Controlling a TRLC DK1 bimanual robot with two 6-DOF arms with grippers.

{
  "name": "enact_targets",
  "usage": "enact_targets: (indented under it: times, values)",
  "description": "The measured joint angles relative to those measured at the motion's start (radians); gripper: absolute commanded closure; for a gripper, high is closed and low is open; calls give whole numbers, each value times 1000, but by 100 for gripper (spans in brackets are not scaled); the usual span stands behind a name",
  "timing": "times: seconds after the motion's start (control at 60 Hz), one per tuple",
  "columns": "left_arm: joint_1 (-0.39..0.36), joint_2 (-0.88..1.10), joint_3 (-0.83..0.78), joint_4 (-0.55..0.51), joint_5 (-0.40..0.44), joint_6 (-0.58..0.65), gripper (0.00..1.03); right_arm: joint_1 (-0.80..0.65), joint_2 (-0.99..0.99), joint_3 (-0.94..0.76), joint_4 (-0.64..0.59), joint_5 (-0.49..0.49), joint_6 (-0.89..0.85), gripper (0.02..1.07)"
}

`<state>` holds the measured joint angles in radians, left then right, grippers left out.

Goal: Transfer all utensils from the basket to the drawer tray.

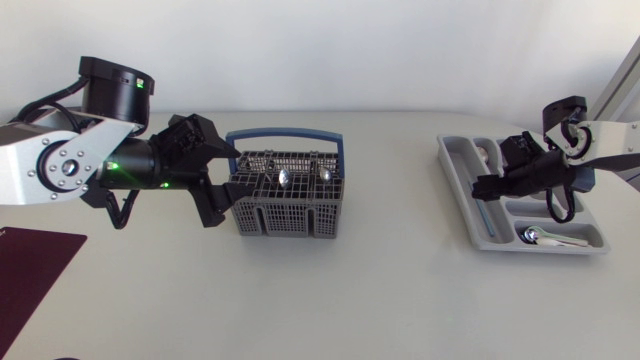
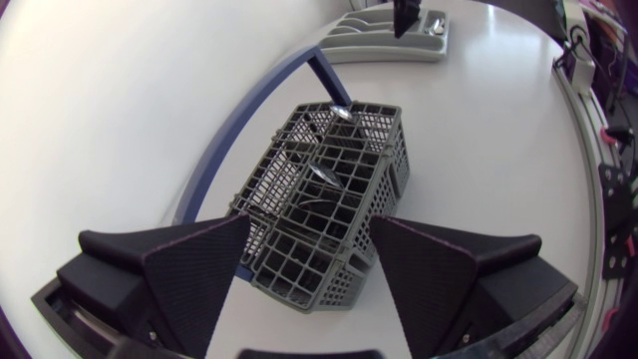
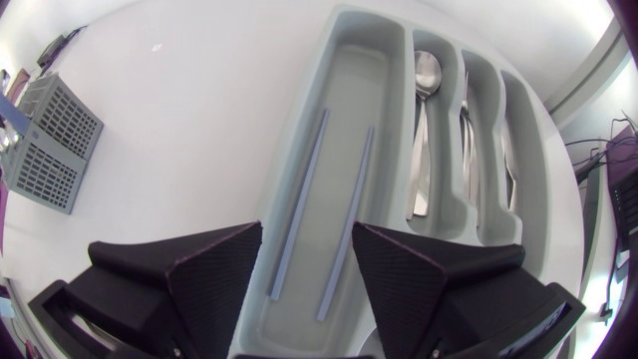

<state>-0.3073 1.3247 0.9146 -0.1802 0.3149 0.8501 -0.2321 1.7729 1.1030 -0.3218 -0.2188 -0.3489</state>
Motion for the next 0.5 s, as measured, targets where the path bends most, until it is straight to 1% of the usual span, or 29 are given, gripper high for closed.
enact_targets:
  times: [0.083,0.217,0.5]
  values:
    - [-19,0,0,5,-30,82,20,23,-39,-26,0,0,-16,33]
    - [-42,0,0,16,-55,212,20,60,-86,-54,-5,0,-23,33]
    - [-55,3,6,14,-64,405,20,181,-208,-103,-38,0,-41,33]
